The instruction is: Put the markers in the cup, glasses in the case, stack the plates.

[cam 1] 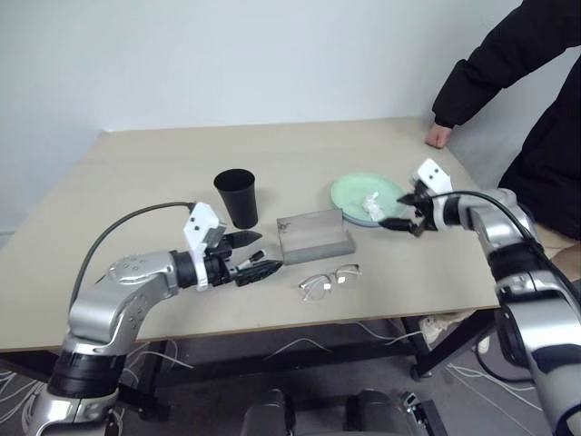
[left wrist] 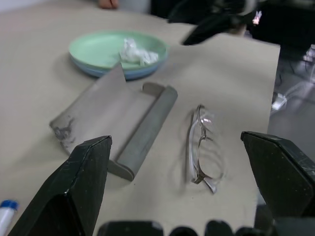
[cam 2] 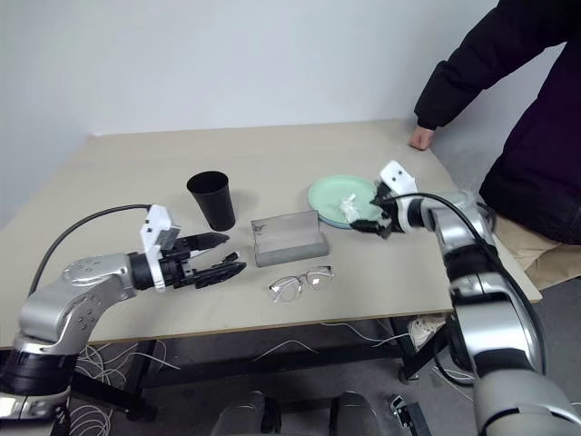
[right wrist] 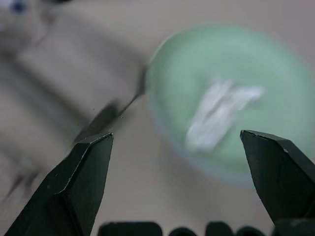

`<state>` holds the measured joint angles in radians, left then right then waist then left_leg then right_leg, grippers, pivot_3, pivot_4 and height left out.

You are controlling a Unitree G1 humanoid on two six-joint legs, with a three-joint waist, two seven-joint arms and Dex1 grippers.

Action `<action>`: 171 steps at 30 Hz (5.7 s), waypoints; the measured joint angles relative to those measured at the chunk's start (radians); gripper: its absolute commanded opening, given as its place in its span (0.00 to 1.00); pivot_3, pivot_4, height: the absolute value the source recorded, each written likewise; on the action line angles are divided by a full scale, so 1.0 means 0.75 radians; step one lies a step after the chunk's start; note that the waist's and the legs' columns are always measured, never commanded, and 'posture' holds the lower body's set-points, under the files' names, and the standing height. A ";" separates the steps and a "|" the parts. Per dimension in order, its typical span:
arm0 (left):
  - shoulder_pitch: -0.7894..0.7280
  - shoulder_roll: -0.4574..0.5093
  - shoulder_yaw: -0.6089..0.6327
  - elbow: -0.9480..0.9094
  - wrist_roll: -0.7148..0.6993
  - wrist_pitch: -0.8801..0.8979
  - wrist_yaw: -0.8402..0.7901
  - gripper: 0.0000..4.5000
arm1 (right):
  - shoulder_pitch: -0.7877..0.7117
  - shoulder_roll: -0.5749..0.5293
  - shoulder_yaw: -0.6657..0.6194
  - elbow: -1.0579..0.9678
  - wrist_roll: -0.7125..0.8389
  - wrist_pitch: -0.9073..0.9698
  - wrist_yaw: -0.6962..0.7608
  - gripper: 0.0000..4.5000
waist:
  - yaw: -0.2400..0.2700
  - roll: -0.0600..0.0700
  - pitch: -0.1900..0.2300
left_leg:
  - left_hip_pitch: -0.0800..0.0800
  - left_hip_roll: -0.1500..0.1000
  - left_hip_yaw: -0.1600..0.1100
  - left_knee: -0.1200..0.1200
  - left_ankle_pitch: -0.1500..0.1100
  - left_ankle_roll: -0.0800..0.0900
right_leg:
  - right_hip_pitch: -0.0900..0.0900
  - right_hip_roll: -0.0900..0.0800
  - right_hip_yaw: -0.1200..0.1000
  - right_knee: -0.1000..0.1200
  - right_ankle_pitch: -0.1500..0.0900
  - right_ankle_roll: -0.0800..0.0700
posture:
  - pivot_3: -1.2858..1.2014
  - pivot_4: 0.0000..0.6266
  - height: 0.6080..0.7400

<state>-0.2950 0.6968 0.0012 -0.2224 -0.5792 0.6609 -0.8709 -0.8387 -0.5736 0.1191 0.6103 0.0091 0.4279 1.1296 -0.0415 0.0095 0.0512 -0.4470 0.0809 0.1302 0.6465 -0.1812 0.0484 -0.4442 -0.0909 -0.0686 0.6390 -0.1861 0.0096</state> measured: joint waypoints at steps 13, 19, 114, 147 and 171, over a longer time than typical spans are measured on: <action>-0.416 -0.130 -0.451 0.216 0.341 -0.023 -0.091 1.00 | 0.191 -0.295 -0.029 -0.490 0.182 0.071 0.258 0.99 | -0.003 -0.002 0.002 | 0.002 -0.001 -0.008 0.005 0.000 0.000 | 0.000 0.003 -0.001 0.000 0.001 -0.002 | 0.52 0.00 1.00; -0.606 -0.205 -0.667 0.276 0.509 0.066 -0.125 1.00 | 0.214 -0.315 -0.037 -0.545 0.209 0.093 0.230 0.99 | 0.002 -0.004 0.003 | 0.000 -0.002 -0.008 0.005 0.000 0.000 | -0.001 0.003 0.000 -0.001 0.001 -0.001 | 0.52 0.00 1.00; -0.957 -0.371 -0.854 0.831 0.873 -0.003 -0.651 0.35 | 0.389 -0.355 -0.073 -0.773 0.352 0.142 0.066 1.00 | 0.029 -0.008 0.015 | -0.002 -0.022 -0.047 0.027 -0.018 0.007 | 0.000 0.005 0.002 -0.018 0.014 0.004 | 0.52 0.00 1.00; -0.876 -0.418 -0.918 0.823 1.082 -0.227 -0.587 0.27 | 0.395 -0.353 -0.064 -0.776 0.353 0.139 0.039 1.00 | 0.029 -0.008 0.015 | -0.002 -0.022 -0.048 0.029 -0.018 0.007 | 0.002 0.006 0.002 -0.016 0.015 0.004 | 0.52 0.00 1.00; -0.878 -0.437 -0.911 0.792 1.118 -0.240 -0.574 0.01 | 0.398 -0.345 -0.064 -0.778 0.354 0.140 0.037 1.00 | 0.030 -0.005 0.013 | 0.001 -0.021 -0.047 0.035 -0.017 0.008 | 0.003 0.005 0.001 -0.016 0.015 0.004 | 0.52 0.00 1.00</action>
<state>-0.9536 0.3687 -0.6824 0.3713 0.2597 0.4812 -1.3013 -0.5403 -0.8324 0.0712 0.0265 0.2743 0.5326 1.1576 -0.0193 0.0055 0.0605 -0.4463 0.0650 0.0946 0.6727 -0.1941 0.0547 -0.4416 -0.0869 -0.0677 0.6268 -0.1751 0.0123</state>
